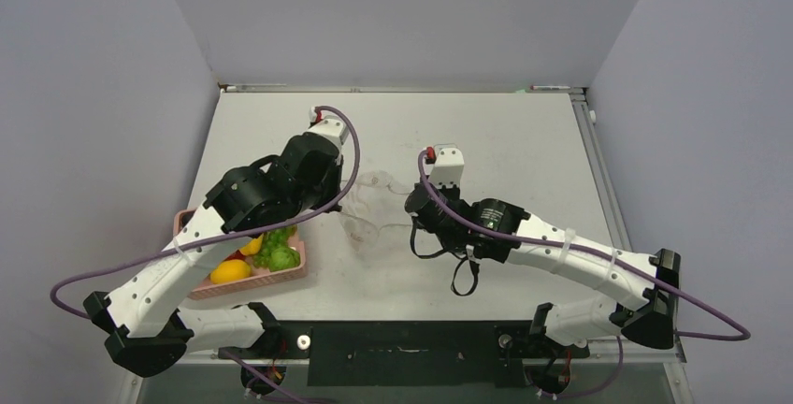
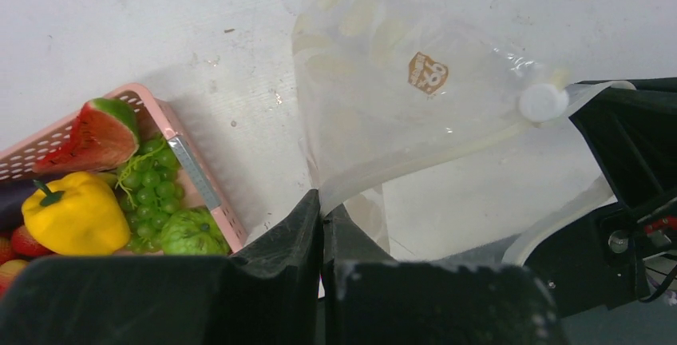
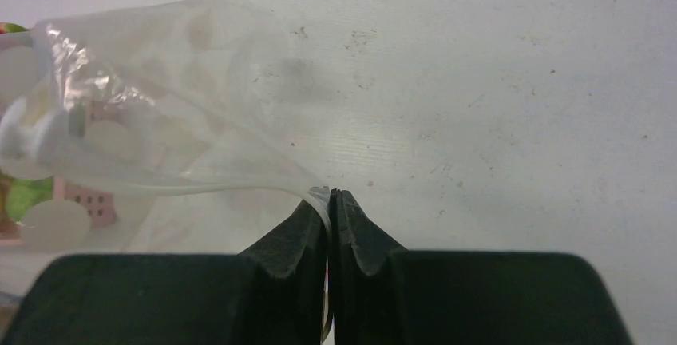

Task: Place the food in the zip-top bag and seal the zipper
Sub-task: Open the zipper of the food storage bag at the center of the board.

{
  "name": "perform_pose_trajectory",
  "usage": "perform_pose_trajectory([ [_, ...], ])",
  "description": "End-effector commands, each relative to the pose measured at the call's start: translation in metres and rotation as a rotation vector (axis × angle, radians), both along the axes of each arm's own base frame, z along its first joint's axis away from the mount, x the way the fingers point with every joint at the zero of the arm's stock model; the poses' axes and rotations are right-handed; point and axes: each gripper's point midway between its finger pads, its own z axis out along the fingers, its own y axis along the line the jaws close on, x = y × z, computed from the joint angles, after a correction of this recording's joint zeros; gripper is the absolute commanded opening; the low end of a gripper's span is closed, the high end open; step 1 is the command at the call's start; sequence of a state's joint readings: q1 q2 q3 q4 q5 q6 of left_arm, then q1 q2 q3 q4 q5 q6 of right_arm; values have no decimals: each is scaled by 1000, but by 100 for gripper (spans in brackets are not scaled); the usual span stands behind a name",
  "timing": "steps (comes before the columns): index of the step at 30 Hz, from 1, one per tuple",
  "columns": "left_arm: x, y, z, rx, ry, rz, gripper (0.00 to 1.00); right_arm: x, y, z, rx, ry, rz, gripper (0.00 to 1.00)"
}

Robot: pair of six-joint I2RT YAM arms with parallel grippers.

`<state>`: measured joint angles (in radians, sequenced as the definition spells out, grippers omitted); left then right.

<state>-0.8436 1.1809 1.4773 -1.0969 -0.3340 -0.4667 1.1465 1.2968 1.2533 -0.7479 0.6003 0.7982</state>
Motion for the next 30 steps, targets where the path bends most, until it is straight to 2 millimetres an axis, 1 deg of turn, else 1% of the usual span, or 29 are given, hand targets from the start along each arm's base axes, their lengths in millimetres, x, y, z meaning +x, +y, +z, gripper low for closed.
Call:
perform_pose_trajectory([
  [1, 2, 21, 36, 26, -103, 28, 0, 9, -33, -6, -38, -10, -82, 5],
  [6, 4, 34, 47, 60, -139, 50, 0, 12, -50, -23, -82, 12, -119, 5],
  [10, 5, 35, 50, 74, -147, 47, 0, 12, -49, -27, -71, 19, -115, 5],
  [18, 8, 17, 45, 52, -128, -6, 0, 16, -25, -11, 6, 8, -49, 5],
  [22, 10, 12, 41, 57, -117, -23, 0, 18, -14, -6, 29, 6, -21, 6],
  [27, 12, 10, 37, 72, -110, -31, 0, 19, 3, 3, 67, 0, 31, 16],
  [30, 14, 9, 38, 79, -114, -32, 0, 21, 12, 10, 90, -9, 57, 19],
])
